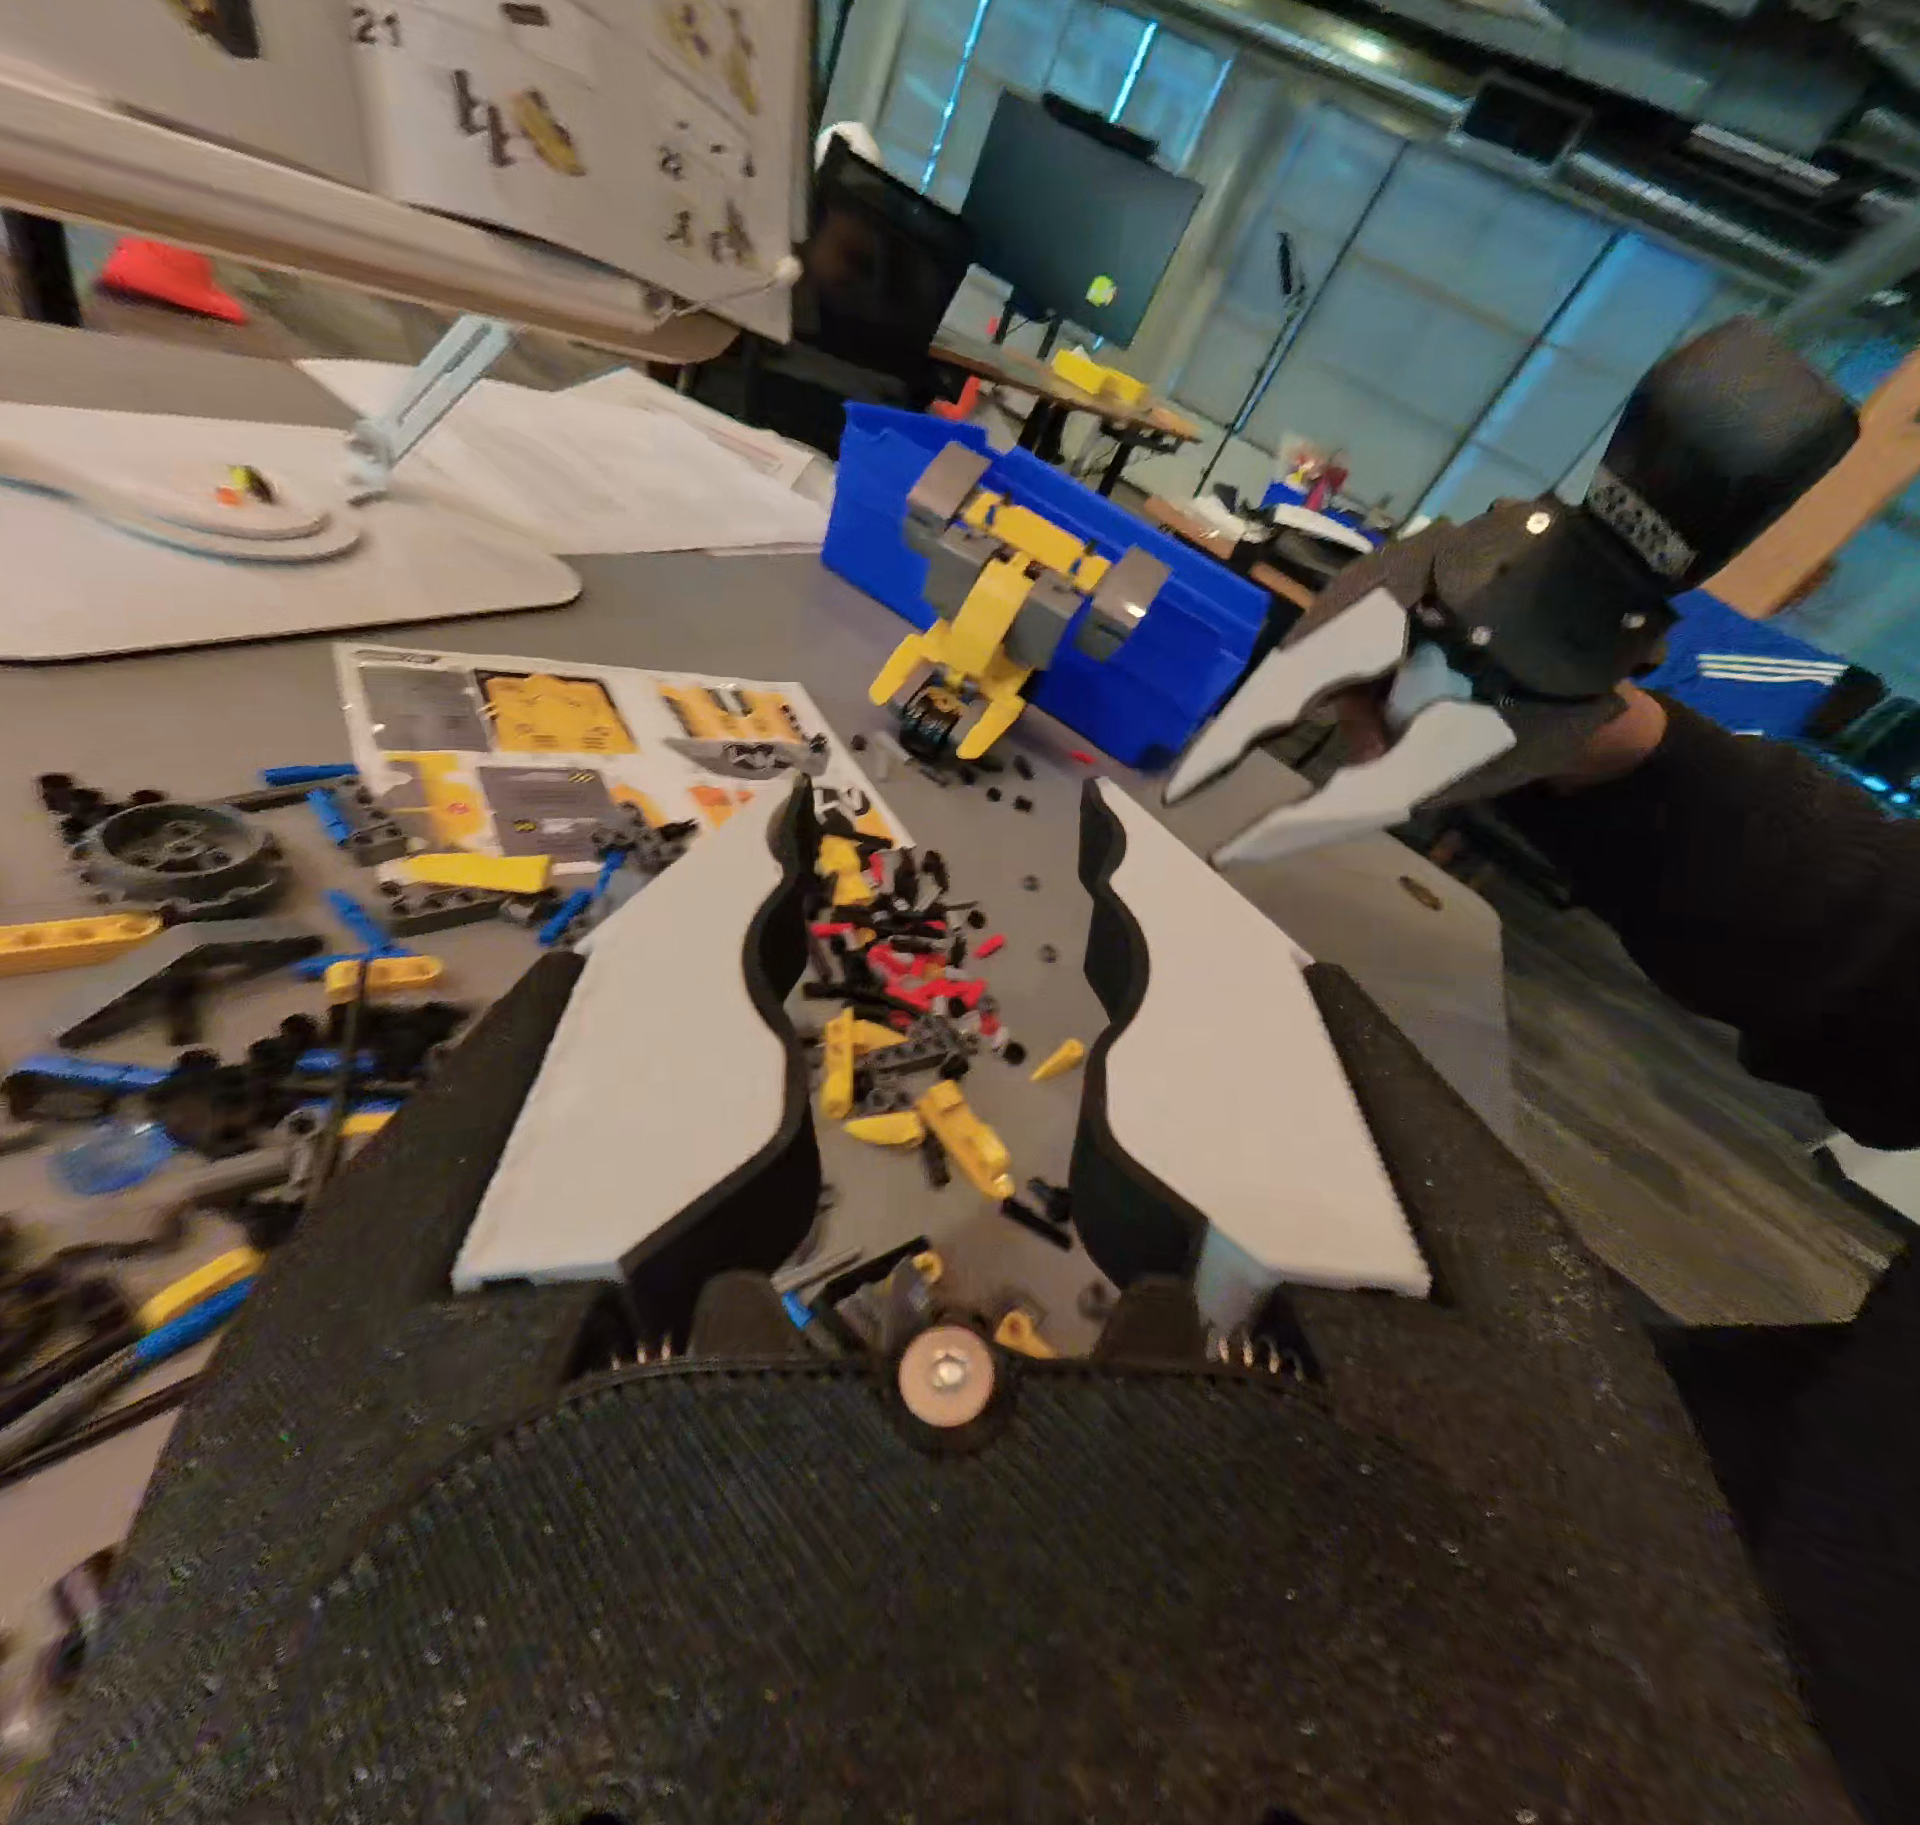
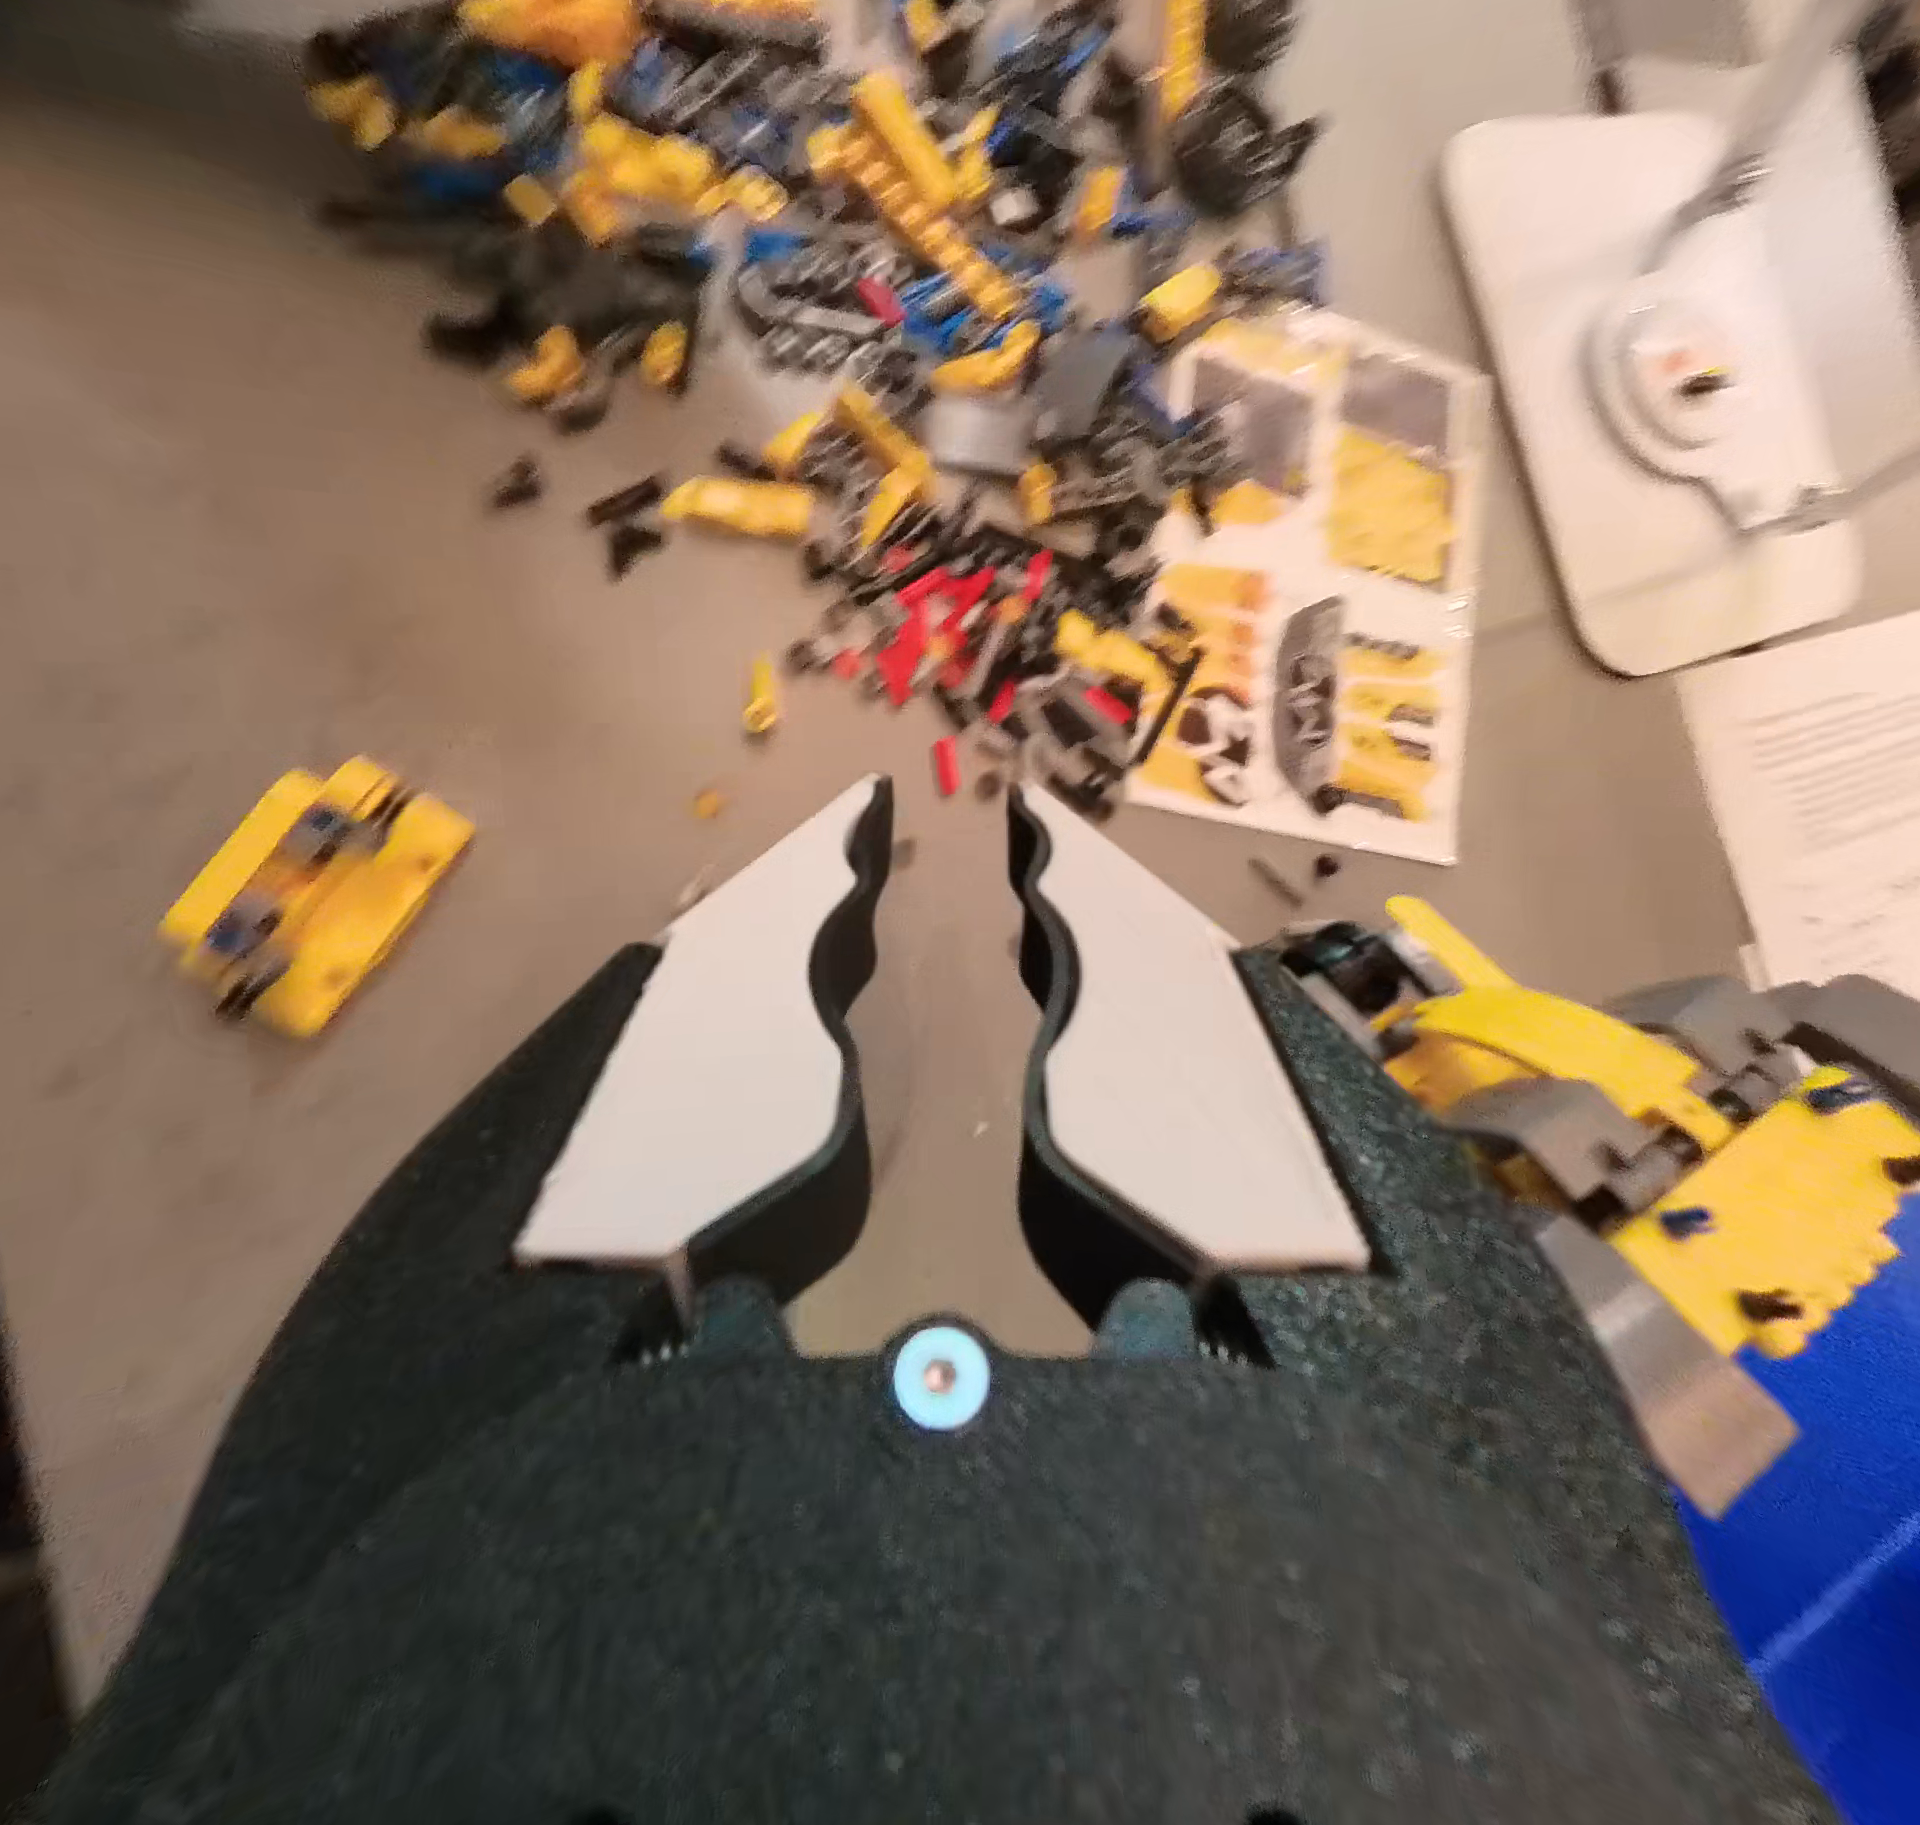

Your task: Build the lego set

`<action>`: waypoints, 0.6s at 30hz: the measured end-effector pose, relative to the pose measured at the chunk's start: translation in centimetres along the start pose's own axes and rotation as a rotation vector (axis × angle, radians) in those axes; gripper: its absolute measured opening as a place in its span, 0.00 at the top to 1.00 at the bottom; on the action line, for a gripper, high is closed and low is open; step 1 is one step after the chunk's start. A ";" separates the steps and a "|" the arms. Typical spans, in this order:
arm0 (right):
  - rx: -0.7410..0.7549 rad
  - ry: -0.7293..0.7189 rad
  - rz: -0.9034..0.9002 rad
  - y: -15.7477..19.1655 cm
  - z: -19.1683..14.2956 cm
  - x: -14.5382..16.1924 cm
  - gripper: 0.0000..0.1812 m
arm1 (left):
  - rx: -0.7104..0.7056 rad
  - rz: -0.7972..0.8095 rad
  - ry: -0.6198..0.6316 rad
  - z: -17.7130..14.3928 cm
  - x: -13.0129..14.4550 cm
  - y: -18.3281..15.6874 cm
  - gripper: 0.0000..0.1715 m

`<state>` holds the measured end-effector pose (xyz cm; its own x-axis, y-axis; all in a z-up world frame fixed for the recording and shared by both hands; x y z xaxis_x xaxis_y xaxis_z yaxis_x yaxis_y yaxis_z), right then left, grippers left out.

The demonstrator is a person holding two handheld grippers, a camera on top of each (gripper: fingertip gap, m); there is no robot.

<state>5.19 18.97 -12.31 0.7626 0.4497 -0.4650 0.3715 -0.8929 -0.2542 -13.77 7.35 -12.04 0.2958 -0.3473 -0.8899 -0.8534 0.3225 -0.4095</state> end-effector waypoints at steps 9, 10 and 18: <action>-0.012 -0.086 0.078 -3.5 6.4 -1.2 0.98 | -0.003 -0.002 0.069 0.2 0.7 0.5 0.79; -0.012 -0.090 0.084 -3.8 6.8 -1.0 0.98 | -0.004 0.006 0.080 0.4 0.8 0.4 0.79; -0.015 -0.133 0.177 -4.7 7.2 0.9 0.98 | 0.004 0.021 0.133 1.1 1.4 0.0 0.77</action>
<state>0.33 23.68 -17.64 0.7402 0.2842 -0.6093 0.2469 -0.9578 -0.1469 -12.90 7.85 -13.51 0.2185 -0.4540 -0.8638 -0.8568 0.3345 -0.3925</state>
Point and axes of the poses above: each gripper's, where its closed fingertips meet, z out along the fingers, x out of its underside, y = z × x across the jaws, the point moved 6 cm from there along -z, back along the fingers, and after that the axes turned 9 degrees about y, right-handed, at the moved point
